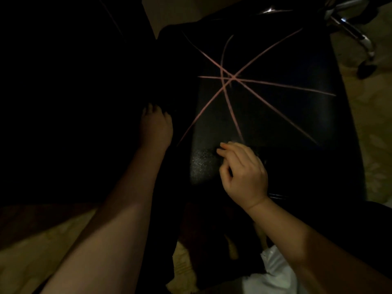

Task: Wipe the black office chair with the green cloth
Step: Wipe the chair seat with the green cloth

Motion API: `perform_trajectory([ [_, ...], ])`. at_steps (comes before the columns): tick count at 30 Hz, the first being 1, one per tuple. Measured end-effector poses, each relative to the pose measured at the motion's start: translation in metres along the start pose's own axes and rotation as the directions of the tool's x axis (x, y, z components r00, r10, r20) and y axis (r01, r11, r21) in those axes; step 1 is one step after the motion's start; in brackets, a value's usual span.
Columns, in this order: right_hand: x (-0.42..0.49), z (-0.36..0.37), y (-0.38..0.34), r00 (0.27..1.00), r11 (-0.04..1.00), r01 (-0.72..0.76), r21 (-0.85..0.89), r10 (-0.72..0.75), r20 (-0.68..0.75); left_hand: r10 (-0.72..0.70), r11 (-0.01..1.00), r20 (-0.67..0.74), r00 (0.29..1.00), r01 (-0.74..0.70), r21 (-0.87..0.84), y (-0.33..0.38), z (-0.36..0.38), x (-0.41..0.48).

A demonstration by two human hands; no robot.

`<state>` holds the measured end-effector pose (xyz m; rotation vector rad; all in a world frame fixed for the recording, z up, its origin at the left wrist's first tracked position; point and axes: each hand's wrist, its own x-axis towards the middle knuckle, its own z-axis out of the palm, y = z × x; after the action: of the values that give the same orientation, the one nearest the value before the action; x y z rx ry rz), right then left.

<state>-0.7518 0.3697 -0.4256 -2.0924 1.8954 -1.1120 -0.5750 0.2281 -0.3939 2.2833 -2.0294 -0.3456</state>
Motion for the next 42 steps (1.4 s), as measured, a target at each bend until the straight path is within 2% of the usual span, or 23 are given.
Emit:
perform_trajectory([
  [4, 0.002, -0.003, 0.001, 0.998, 1.000, -0.013, 0.009, 0.012, 0.054, -0.004, 0.999, 0.002, 1.000, 0.003, 0.052, -0.013, 0.003, -0.042],
  [13, 0.003, -0.008, 0.000, 0.996, 1.000, -0.010, 0.006, 0.009, 0.087, -0.013, 1.000, -0.009, 1.000, 0.013, 0.028, -0.028, 0.006, -0.126],
  [17, 0.003, -0.008, -0.001, 0.996, 1.000, -0.010, 0.002, 0.010, 0.093, -0.107, 0.994, 0.037, 0.994, 0.106, 0.019, -0.028, 0.011, -0.154],
  [21, 0.003, -0.007, 0.001, 0.995, 1.000, -0.014, 0.008, 0.013, 0.097, -0.171, 0.980, 0.015, 0.985, 0.172, -0.096, -0.021, 0.021, -0.164],
  [25, 0.003, -0.006, 0.004, 0.997, 1.000, 0.003, 0.011, -0.004, 0.080, -0.208, 0.963, -0.065, 0.976, 0.193, -0.187, -0.023, 0.021, -0.151],
  [32, 0.003, -0.002, -0.002, 0.998, 1.000, -0.012, 0.008, 0.011, 0.064, -0.257, 0.944, -0.029, 0.966, 0.245, -0.220, -0.031, 0.014, -0.103],
  [42, 0.004, 0.005, -0.006, 0.999, 1.000, -0.021, -0.016, 0.022, 0.041, -0.112, 0.946, 0.069, 0.991, 0.127, -0.298, -0.016, 0.001, 0.000],
])
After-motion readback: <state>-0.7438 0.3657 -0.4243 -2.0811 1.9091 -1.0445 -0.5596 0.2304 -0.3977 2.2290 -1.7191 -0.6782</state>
